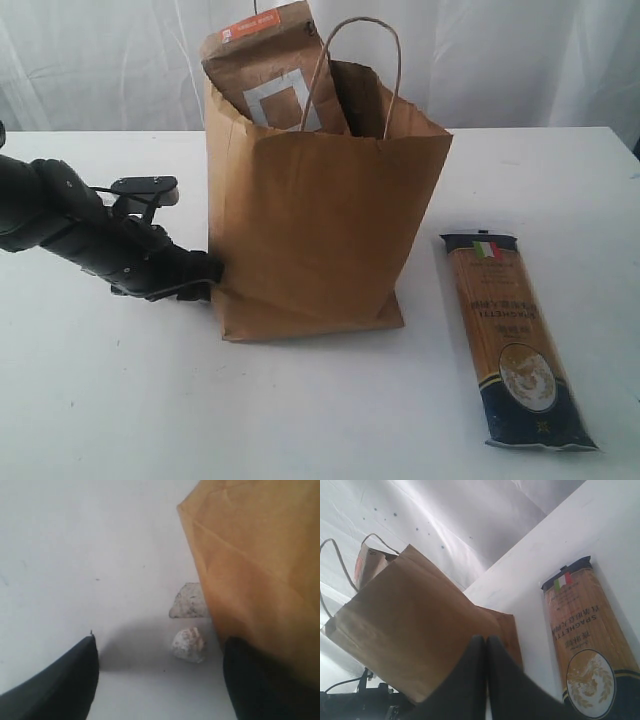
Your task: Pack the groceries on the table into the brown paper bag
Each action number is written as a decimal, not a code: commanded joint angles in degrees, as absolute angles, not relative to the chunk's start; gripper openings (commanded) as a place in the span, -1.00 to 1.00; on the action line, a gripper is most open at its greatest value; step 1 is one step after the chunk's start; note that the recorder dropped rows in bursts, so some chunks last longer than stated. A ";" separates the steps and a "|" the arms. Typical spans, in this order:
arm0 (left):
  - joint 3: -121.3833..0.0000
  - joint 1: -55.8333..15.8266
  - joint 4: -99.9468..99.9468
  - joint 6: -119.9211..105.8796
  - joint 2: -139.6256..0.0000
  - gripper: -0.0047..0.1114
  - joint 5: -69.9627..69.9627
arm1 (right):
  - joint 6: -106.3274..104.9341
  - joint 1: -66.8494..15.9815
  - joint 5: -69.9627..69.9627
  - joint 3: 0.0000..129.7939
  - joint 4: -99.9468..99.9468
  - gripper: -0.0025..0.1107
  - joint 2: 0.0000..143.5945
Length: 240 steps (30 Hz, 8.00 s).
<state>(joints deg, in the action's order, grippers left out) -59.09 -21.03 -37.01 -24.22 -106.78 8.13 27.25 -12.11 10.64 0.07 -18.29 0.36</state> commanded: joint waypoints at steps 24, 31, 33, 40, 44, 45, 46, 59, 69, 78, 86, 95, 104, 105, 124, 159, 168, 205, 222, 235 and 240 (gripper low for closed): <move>-61.39 -23.41 -29.28 -25.51 -110.39 -0.92 18.02 | 26.78 -11.95 10.25 0.00 -18.15 -0.96 0.00; -61.39 -23.30 -28.37 -25.40 -106.44 -0.92 18.40 | 26.78 -11.95 10.25 0.00 -18.15 -0.96 0.00; -61.39 -23.07 -27.80 -25.31 -103.49 -0.92 18.14 | 26.78 -11.95 10.25 0.00 -18.15 -0.96 0.00; -61.39 -20.53 -27.80 -25.09 -92.36 -0.92 18.54 | 26.78 -11.95 10.25 0.00 -18.15 -0.96 0.00; -61.39 -19.10 -27.80 -24.09 -85.79 -0.92 19.08 | 26.78 -11.95 10.25 0.00 -18.15 -0.96 0.00; -61.39 -18.95 -28.01 -24.09 -84.05 -0.92 19.22 | 26.78 -11.95 10.25 0.00 -18.15 -0.96 0.00; -61.39 -18.95 -28.03 -24.09 -82.31 -0.92 19.22 | 26.78 -11.95 10.25 0.00 -18.15 -0.96 0.00; -65.87 -19.07 -51.97 -41.37 -71.95 -0.92 26.31 | 26.78 -11.95 10.25 0.00 -18.15 -0.96 0.00; -72.68 -23.09 -64.51 -56.70 -76.32 -0.92 26.49 | 26.78 -11.95 10.25 0.00 -18.15 -0.96 0.00; -75.10 -26.02 -64.51 -56.69 -86.01 -0.84 25.07 | 26.78 -11.95 10.25 0.00 -18.15 -0.96 0.00; -75.38 -26.02 -65.06 -55.33 -88.38 0.20 25.07 | 26.78 -11.95 10.25 0.00 -18.15 -0.96 0.00; -78.93 -26.02 -65.06 -55.23 -87.99 0.35 29.13 | 26.78 -11.95 10.25 0.00 -18.15 -0.96 0.00; -79.01 -25.87 -58.52 -50.77 -82.82 -0.43 32.60 | 26.78 -11.95 10.25 0.00 -18.15 -0.96 0.00; -79.01 -25.87 -56.27 -49.35 -81.88 -0.58 32.75 | 26.78 -11.95 10.25 0.00 -18.15 -0.96 0.00; -42.60 -25.87 -43.18 -22.71 -35.71 -0.92 21.76 | 26.78 -11.95 10.25 0.00 -18.15 -0.96 0.00; -7.61 -24.22 -18.66 0.00 -7.06 -0.92 4.82 | 26.78 -11.95 10.25 0.00 -18.15 -0.96 0.00; 0.00 -21.30 -11.94 5.58 0.00 -0.92 8.90 | 26.78 -11.95 10.25 0.00 -18.15 -0.96 0.00; 0.00 -21.30 -11.64 5.59 0.00 -0.92 11.13 | 18.21 -11.95 5.74 7.64 -12.10 -0.96 0.00; 0.00 -21.30 -11.64 5.24 0.00 -0.92 11.12 | -2.93 -11.95 49.62 42.93 -2.61 -0.47 43.72; 0.00 -21.30 -11.64 5.24 0.00 -0.92 11.12 | -3.23 -11.95 26.23 47.28 -0.81 0.59 78.63; 0.00 -21.30 -11.64 5.24 0.00 -0.92 11.12 | -3.23 -9.93 23.22 52.72 0.33 0.59 91.12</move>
<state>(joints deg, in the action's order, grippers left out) -0.22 -21.44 -11.75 5.35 -0.25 11.06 -3.48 -11.46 25.78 49.96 -0.66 85.67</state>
